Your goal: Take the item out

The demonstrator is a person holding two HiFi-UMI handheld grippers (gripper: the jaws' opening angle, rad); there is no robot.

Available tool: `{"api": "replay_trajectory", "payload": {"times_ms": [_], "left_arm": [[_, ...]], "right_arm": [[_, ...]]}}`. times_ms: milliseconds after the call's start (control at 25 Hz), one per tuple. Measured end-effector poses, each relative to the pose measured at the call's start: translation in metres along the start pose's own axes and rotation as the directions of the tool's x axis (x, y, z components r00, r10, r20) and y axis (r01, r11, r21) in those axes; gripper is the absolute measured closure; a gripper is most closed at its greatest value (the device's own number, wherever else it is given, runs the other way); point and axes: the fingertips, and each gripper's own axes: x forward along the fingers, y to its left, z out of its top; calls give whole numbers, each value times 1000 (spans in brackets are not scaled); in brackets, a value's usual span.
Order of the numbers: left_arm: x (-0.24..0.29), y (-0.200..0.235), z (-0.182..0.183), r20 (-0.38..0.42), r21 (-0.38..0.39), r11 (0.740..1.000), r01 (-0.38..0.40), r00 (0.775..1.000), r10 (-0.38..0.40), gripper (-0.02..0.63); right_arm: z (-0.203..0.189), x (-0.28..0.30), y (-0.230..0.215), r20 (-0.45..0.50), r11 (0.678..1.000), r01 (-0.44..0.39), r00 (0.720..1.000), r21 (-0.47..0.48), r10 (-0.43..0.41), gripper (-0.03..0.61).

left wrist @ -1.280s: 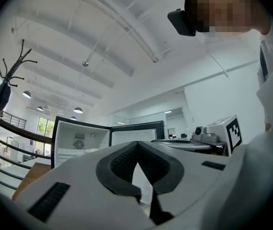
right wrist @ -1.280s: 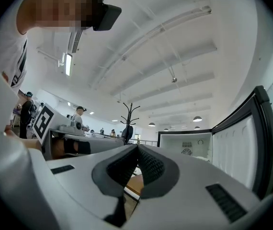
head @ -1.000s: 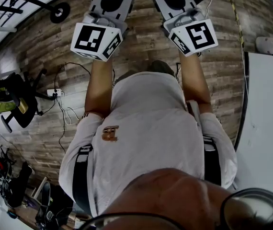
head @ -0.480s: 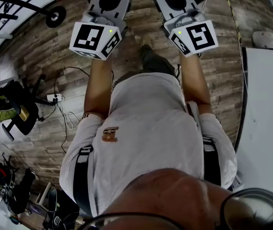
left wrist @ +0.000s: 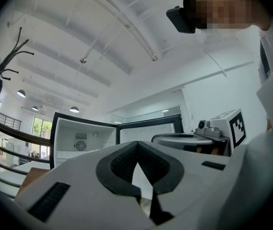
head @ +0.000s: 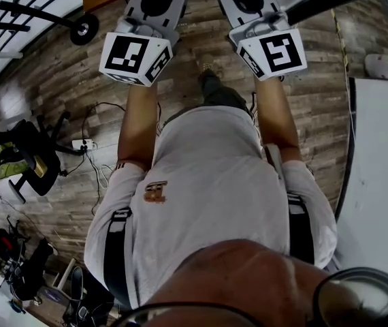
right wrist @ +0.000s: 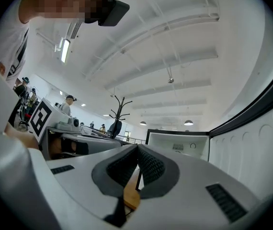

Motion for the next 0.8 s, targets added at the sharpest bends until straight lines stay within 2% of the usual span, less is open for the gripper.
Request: {"api": "replay_trajectory", "payload": {"times_ms": [200,360,600,800], "left_arm": [[50,38,-11,-15,17,1000,-10,1000,11,595],[99,73,-17,-23,35,999,-27,999,27,595],[165,139,-26,-42,44,998,-53,998,55,595],[219,184,-34,-39,55,996,-70,997,72,595]], "right_arm": [[-15,43,-44,-16,1000,13,1000,-27,-13,545],[-18,83,-89,48,999,24,999,-46,-22,545],[-36,151,-151,41,998,35,999,-61,-33,545],[-57,198,-201,13,993,46,999,-112,-45,545]]}}
